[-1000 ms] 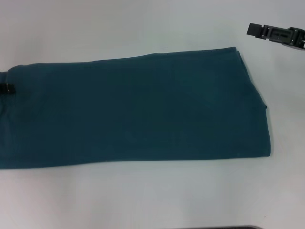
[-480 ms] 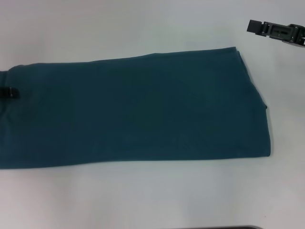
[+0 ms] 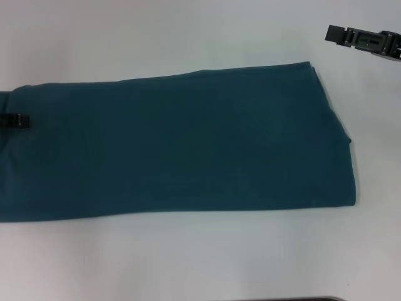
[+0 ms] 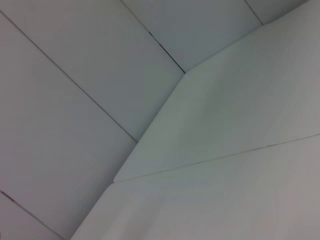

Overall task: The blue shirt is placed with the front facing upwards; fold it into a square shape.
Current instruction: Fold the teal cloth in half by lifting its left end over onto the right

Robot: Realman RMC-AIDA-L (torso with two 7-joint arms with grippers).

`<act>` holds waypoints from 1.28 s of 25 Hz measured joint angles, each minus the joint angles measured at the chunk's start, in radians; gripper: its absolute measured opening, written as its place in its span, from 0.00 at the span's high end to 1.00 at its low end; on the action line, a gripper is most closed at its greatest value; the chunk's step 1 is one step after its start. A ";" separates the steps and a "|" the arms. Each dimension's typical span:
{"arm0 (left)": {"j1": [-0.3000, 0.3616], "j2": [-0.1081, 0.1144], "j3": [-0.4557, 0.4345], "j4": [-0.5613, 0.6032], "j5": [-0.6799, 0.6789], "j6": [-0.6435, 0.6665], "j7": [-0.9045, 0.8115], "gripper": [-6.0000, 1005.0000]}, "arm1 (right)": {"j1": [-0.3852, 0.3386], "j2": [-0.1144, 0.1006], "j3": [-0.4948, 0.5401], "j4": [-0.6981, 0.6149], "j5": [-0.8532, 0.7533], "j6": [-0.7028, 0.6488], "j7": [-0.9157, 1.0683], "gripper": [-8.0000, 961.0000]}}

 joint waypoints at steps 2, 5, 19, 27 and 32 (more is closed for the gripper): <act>0.003 0.000 0.000 -0.009 0.003 0.002 -0.001 0.13 | 0.000 0.000 0.000 0.000 0.000 -0.001 0.000 0.25; 0.007 0.000 -0.001 -0.016 0.013 0.003 -0.004 0.13 | 0.000 0.000 0.000 0.000 0.000 -0.001 0.000 0.25; -0.012 -0.011 0.000 -0.019 0.064 0.026 -0.003 0.13 | 0.002 0.000 0.000 0.002 0.000 0.007 0.000 0.26; -0.024 -0.020 0.014 -0.021 0.061 0.031 0.000 0.16 | 0.001 -0.001 0.000 0.002 0.000 0.007 0.000 0.26; -0.025 -0.020 0.015 -0.027 0.058 0.043 0.000 0.18 | 0.000 -0.002 0.000 0.001 0.000 0.005 0.000 0.26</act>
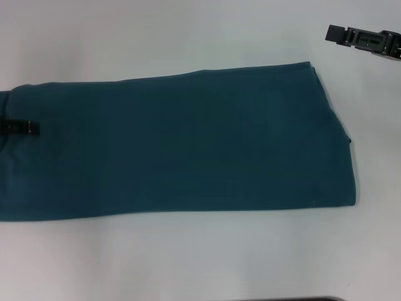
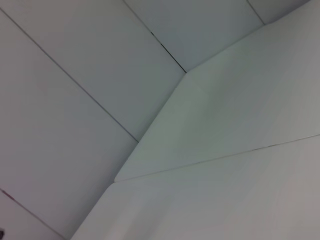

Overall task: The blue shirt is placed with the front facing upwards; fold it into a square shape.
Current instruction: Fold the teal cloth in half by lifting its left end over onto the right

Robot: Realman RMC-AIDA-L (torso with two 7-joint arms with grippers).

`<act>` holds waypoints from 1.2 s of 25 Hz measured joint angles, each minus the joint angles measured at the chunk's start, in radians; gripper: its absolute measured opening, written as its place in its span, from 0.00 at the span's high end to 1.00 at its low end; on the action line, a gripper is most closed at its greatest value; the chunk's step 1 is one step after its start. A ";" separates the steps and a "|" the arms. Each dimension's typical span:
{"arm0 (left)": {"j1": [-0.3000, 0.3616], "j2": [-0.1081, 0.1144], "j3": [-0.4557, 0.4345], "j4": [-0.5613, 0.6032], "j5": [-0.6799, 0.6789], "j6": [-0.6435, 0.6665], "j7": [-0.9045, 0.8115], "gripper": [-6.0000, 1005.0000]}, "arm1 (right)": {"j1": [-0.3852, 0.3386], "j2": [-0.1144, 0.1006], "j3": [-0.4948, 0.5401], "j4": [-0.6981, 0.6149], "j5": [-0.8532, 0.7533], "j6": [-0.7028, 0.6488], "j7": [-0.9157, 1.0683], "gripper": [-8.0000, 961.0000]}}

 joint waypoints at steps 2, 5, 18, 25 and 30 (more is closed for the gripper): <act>-0.001 0.000 0.000 -0.004 -0.002 0.005 0.001 0.19 | 0.000 0.000 0.000 0.000 0.000 -0.003 0.000 0.26; -0.002 -0.006 0.000 -0.017 -0.002 0.010 0.000 0.20 | 0.000 0.000 0.000 0.000 0.000 -0.004 0.000 0.26; -0.003 -0.013 0.011 -0.029 0.021 -0.013 -0.044 0.42 | 0.001 0.000 0.000 0.002 0.000 -0.002 0.000 0.26; -0.004 -0.012 0.011 -0.023 0.028 -0.013 -0.045 0.84 | 0.000 0.000 0.000 0.001 0.000 -0.004 -0.001 0.26; -0.005 -0.013 0.011 -0.027 0.031 -0.007 -0.045 0.92 | 0.000 0.000 0.000 -0.002 0.000 -0.006 -0.004 0.26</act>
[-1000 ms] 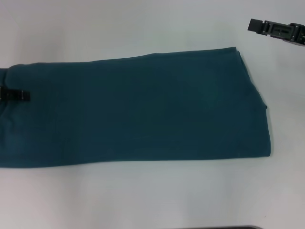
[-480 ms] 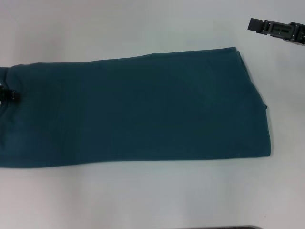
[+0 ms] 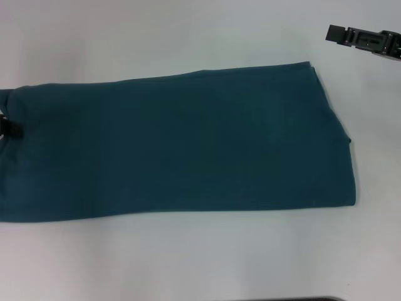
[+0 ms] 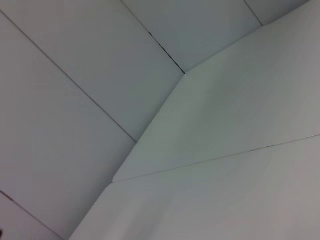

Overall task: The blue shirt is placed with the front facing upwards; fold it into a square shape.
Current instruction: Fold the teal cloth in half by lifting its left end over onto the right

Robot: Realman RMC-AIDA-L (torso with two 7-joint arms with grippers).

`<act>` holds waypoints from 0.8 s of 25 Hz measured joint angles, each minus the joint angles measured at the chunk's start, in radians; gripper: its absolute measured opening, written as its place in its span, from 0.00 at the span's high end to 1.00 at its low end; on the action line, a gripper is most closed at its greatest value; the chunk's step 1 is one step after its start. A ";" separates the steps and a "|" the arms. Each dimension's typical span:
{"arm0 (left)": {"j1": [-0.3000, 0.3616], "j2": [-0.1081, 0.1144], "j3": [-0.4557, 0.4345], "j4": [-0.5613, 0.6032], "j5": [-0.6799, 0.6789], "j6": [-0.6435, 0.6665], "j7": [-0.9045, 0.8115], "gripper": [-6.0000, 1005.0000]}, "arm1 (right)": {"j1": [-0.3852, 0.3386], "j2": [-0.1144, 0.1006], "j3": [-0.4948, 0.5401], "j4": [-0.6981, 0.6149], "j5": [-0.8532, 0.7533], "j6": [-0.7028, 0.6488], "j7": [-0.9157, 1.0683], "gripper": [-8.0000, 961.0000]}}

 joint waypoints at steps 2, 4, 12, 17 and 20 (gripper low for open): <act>-0.001 0.001 0.000 -0.001 0.001 0.005 0.000 0.93 | 0.000 0.000 0.000 0.000 0.000 0.000 -0.001 0.26; -0.001 0.004 0.001 -0.002 0.002 0.011 -0.001 0.94 | 0.000 0.000 0.000 0.000 0.000 0.000 -0.002 0.26; -0.004 0.007 0.002 -0.033 0.019 0.040 -0.015 0.94 | 0.000 0.000 0.000 -0.002 0.000 0.001 -0.004 0.26; -0.004 0.007 0.000 -0.081 0.055 0.072 -0.039 0.94 | 0.002 0.000 -0.001 0.001 0.000 0.001 -0.005 0.26; -0.004 0.012 0.001 -0.098 0.058 0.089 -0.047 0.94 | 0.003 0.000 -0.002 0.000 0.000 0.000 -0.005 0.26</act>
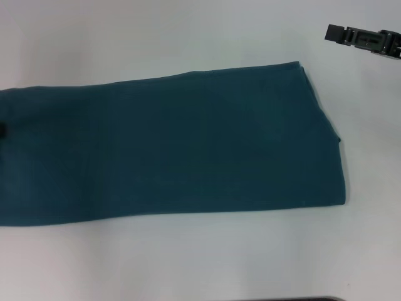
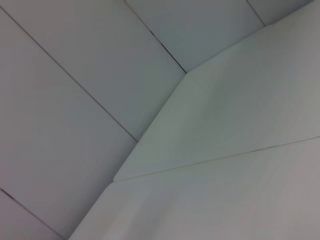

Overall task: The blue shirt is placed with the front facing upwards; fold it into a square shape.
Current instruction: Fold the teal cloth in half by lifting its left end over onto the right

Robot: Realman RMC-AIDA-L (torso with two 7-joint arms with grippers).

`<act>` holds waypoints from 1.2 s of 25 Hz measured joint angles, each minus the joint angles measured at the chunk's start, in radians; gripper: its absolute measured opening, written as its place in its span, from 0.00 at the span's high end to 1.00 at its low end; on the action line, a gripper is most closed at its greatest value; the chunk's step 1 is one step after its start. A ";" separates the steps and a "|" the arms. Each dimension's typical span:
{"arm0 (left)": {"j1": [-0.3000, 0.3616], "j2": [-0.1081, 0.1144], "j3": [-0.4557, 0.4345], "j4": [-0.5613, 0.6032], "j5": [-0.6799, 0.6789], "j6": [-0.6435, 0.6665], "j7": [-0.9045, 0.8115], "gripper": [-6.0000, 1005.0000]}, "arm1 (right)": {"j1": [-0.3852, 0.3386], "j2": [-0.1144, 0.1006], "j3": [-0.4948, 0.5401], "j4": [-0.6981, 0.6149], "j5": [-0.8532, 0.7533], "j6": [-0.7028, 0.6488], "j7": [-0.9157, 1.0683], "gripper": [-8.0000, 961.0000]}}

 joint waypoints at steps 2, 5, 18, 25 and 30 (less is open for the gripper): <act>0.001 0.007 0.000 -0.003 0.010 0.007 -0.005 0.94 | 0.000 0.000 -0.001 -0.001 0.000 0.000 0.000 0.26; 0.000 0.015 -0.001 -0.005 0.033 0.013 -0.008 0.94 | 0.000 0.000 -0.002 -0.002 0.000 0.000 0.000 0.26; 0.001 0.035 0.000 -0.047 0.052 0.061 -0.022 0.94 | 0.000 0.000 -0.003 -0.001 0.000 0.007 0.001 0.26; -0.006 0.045 -0.003 -0.090 0.048 0.119 -0.021 0.94 | 0.000 0.000 -0.003 -0.001 0.000 0.007 0.001 0.26; -0.013 0.039 -0.012 -0.165 0.042 0.202 -0.024 0.94 | -0.001 -0.001 -0.003 -0.001 0.000 0.006 0.000 0.26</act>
